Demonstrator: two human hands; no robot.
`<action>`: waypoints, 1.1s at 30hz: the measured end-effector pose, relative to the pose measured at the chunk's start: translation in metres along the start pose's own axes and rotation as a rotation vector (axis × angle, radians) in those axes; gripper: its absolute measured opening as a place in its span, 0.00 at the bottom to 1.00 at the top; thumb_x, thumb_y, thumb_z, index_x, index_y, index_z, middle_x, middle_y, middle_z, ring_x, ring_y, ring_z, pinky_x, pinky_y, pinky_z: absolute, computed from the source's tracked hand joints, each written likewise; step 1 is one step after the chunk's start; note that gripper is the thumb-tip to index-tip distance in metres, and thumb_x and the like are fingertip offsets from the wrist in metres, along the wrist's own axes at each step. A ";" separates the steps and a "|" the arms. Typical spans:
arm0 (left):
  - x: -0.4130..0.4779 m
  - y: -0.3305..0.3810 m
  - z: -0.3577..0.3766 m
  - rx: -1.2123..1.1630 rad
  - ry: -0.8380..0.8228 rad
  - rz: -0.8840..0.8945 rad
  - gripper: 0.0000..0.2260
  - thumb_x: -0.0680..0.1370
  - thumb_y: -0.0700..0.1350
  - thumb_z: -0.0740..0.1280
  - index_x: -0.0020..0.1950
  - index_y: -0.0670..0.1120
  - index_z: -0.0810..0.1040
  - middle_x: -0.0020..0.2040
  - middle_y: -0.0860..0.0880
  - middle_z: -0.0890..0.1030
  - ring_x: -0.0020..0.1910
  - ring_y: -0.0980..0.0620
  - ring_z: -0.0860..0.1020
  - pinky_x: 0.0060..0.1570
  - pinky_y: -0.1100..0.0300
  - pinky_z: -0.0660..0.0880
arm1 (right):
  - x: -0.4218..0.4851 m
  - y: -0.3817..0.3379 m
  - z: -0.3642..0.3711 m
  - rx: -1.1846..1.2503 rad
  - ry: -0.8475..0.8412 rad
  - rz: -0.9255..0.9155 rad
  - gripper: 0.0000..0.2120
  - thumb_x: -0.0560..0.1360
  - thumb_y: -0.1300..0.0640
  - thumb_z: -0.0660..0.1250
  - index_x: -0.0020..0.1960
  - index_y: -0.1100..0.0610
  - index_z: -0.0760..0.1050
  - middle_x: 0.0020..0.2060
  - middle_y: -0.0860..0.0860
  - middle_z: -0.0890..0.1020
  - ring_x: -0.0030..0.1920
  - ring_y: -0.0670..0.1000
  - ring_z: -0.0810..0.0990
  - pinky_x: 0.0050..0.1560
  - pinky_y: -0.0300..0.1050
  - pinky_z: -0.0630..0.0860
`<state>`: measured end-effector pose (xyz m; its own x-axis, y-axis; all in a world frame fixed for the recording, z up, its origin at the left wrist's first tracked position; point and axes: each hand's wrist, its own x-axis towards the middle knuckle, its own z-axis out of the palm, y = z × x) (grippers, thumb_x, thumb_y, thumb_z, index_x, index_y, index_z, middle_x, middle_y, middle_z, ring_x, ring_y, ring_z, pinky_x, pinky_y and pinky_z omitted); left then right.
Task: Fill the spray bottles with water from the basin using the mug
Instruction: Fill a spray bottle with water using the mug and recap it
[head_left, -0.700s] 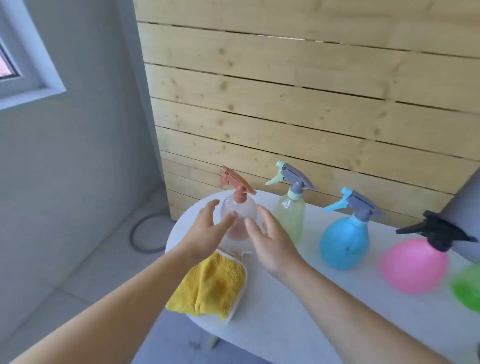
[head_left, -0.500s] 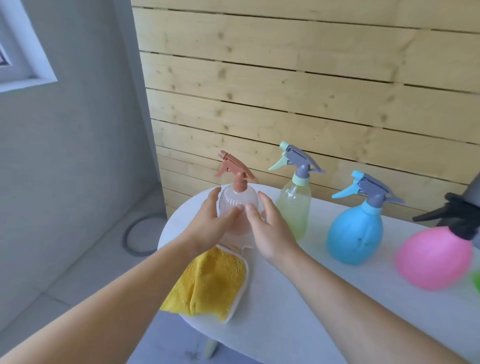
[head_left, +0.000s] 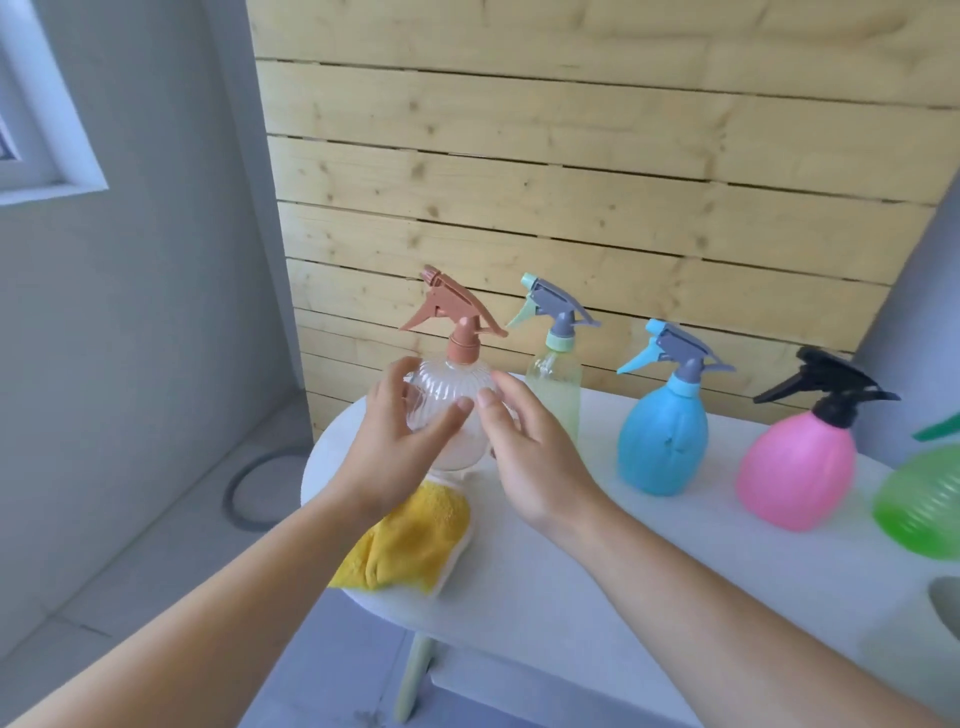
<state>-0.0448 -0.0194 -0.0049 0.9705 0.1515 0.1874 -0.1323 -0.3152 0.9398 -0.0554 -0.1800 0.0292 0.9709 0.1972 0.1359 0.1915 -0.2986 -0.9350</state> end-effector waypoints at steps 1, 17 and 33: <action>-0.011 0.009 0.000 -0.024 -0.005 0.012 0.35 0.70 0.69 0.72 0.71 0.60 0.65 0.68 0.49 0.76 0.70 0.51 0.75 0.69 0.49 0.74 | -0.010 -0.007 -0.006 -0.009 0.005 -0.013 0.25 0.82 0.42 0.57 0.78 0.46 0.62 0.72 0.41 0.70 0.71 0.41 0.69 0.71 0.42 0.65; -0.223 0.152 0.056 -0.390 -0.401 -0.160 0.10 0.81 0.57 0.67 0.61 0.63 0.80 0.56 0.67 0.85 0.57 0.71 0.80 0.61 0.62 0.74 | -0.237 -0.030 -0.106 0.557 -0.094 0.159 0.18 0.74 0.44 0.65 0.64 0.44 0.78 0.53 0.48 0.85 0.55 0.58 0.83 0.58 0.69 0.77; -0.247 0.117 0.088 -0.563 -0.248 -0.345 0.03 0.75 0.39 0.77 0.48 0.44 0.85 0.40 0.47 0.78 0.41 0.51 0.76 0.48 0.60 0.75 | -0.286 0.026 -0.097 0.537 -0.130 0.287 0.24 0.71 0.52 0.72 0.65 0.56 0.75 0.56 0.52 0.84 0.55 0.50 0.84 0.50 0.48 0.81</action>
<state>-0.2826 -0.1757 0.0337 0.9842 -0.0840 -0.1559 0.1725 0.2554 0.9513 -0.3140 -0.3344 -0.0026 0.9409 0.3011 -0.1548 -0.2064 0.1478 -0.9672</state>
